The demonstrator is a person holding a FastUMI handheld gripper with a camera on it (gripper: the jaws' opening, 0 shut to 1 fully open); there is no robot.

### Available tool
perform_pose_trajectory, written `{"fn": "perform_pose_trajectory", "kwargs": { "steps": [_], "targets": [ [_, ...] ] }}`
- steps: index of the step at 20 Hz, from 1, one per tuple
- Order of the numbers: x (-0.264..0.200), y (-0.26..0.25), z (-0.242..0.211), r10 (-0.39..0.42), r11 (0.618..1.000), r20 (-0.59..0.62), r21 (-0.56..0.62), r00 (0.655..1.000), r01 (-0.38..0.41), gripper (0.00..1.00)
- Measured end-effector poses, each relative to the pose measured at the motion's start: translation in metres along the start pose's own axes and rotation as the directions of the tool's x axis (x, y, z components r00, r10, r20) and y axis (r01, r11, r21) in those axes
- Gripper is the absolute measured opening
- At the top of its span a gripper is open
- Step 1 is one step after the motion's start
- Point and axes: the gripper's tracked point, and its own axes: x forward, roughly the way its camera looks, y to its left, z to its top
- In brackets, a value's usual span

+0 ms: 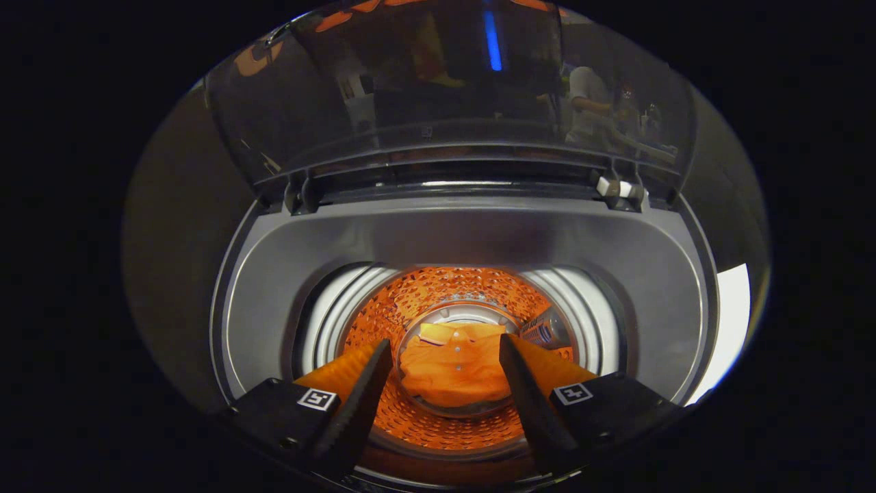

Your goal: Put the clothes into the washing machine and then close the washing machine lid.

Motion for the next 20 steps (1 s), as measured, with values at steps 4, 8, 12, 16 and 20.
{"fn": "perform_pose_trajectory", "kwargs": {
  "steps": [4,8,12,16,20],
  "targets": [
    [-0.021,0.008,0.015,0.013,1.0,0.08,-0.022,0.997,-0.012,0.99],
    [-0.046,0.018,0.034,0.03,0.999,0.144,-0.029,0.989,-0.026,0.99],
    [-0.082,0.034,0.058,0.051,0.998,0.23,-0.044,0.972,-0.042,0.99],
    [-0.131,0.05,0.082,0.073,0.996,0.322,-0.079,0.944,-0.05,0.99],
    [-0.184,0.063,0.112,0.107,0.994,0.432,-0.06,0.896,-0.089,0.99]
  ]
}}
